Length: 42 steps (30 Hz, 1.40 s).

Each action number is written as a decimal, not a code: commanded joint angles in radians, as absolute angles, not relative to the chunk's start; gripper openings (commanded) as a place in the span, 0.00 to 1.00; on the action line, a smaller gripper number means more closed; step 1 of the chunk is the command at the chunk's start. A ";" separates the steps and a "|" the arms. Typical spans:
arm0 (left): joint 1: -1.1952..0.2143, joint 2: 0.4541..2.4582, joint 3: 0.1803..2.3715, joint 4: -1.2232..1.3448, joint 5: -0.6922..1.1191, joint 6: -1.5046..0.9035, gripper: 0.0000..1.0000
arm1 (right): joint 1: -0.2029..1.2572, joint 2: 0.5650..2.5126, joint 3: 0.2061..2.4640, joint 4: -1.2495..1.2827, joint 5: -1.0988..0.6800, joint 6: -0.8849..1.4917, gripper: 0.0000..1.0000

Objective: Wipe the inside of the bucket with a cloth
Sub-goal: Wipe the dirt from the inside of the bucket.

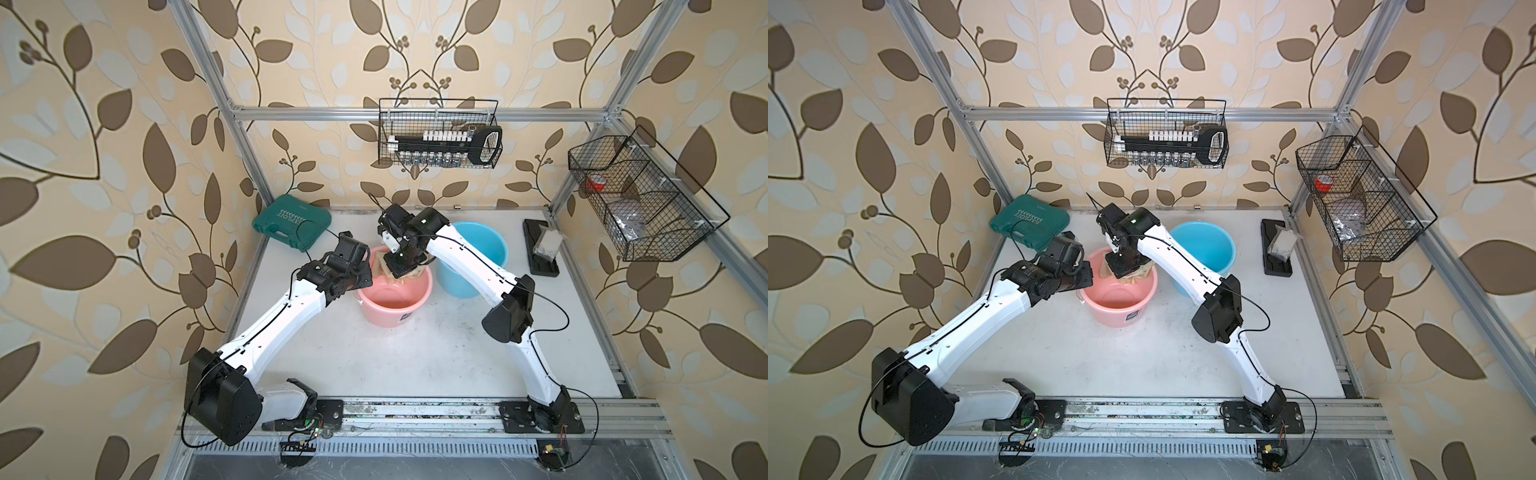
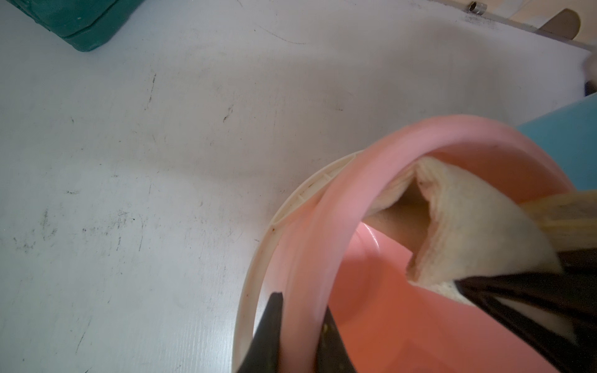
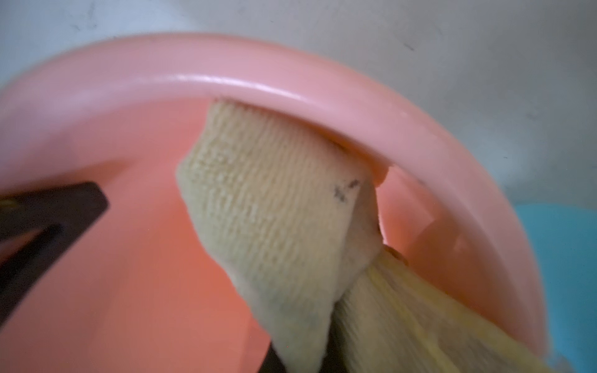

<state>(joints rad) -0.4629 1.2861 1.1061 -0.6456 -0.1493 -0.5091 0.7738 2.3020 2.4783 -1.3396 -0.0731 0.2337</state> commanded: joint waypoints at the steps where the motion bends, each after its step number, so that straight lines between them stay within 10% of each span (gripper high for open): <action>1: -0.456 1.276 1.120 -0.597 -0.105 -0.523 0.00 | 0.773 2.273 2.418 -1.146 -0.240 0.274 0.00; 26: -0.456 1.246 1.120 -0.601 -0.163 -0.497 0.00 | 0.682 2.154 2.273 -1.351 0.325 0.310 0.00; 42: -0.456 1.311 1.236 -0.615 -0.200 -0.468 0.00 | 0.829 1.946 1.933 -1.509 0.149 0.282 0.00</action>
